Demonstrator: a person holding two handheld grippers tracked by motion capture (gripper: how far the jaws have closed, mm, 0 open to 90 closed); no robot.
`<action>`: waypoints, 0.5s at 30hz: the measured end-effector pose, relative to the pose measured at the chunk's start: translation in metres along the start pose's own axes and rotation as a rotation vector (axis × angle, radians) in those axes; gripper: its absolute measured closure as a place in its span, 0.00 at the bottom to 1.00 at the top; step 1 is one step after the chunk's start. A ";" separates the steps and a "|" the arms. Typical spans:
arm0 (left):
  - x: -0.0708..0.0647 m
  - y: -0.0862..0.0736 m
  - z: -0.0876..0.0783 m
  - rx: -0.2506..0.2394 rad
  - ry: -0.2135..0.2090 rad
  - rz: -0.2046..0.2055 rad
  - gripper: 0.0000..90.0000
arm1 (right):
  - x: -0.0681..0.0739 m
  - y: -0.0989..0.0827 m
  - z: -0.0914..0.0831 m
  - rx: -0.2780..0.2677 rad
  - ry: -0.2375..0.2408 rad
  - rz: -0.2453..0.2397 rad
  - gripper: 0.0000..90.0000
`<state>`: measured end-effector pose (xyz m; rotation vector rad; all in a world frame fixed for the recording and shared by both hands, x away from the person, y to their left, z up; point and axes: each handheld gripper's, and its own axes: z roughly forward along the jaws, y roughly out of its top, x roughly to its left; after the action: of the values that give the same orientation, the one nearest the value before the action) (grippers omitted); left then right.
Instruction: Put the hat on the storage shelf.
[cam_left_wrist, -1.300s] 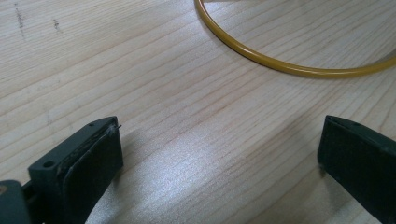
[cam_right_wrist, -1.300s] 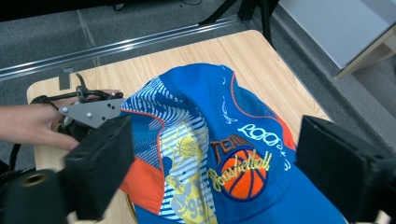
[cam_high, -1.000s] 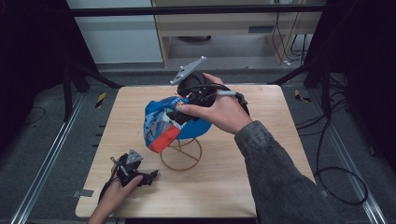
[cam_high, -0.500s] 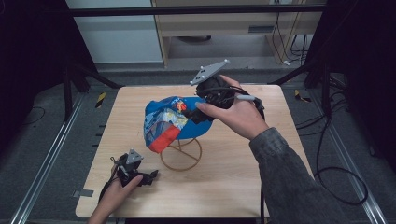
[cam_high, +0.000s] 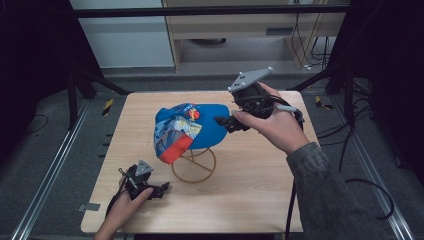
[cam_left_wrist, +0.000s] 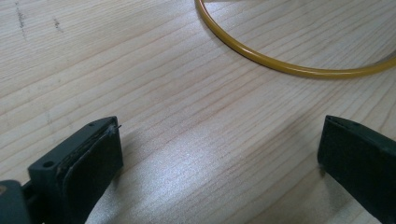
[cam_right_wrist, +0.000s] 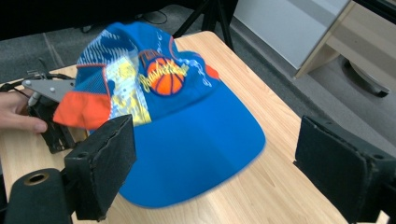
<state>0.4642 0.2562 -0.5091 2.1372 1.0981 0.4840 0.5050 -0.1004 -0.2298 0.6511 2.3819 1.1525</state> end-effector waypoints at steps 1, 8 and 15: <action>0.000 0.000 0.000 -0.002 0.001 -0.001 0.00 | -0.001 -0.003 -0.002 0.001 -0.003 0.005 0.14; 0.000 0.000 0.000 -0.003 0.001 -0.001 0.00 | -0.011 -0.019 -0.007 0.021 -0.021 0.028 0.14; 0.000 0.000 0.000 -0.003 0.002 -0.001 0.00 | -0.018 -0.043 -0.010 0.033 -0.033 0.062 0.14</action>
<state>0.4640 0.2561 -0.5093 2.1342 1.0981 0.4869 0.5041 -0.1401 -0.2564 0.7541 2.3730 1.1214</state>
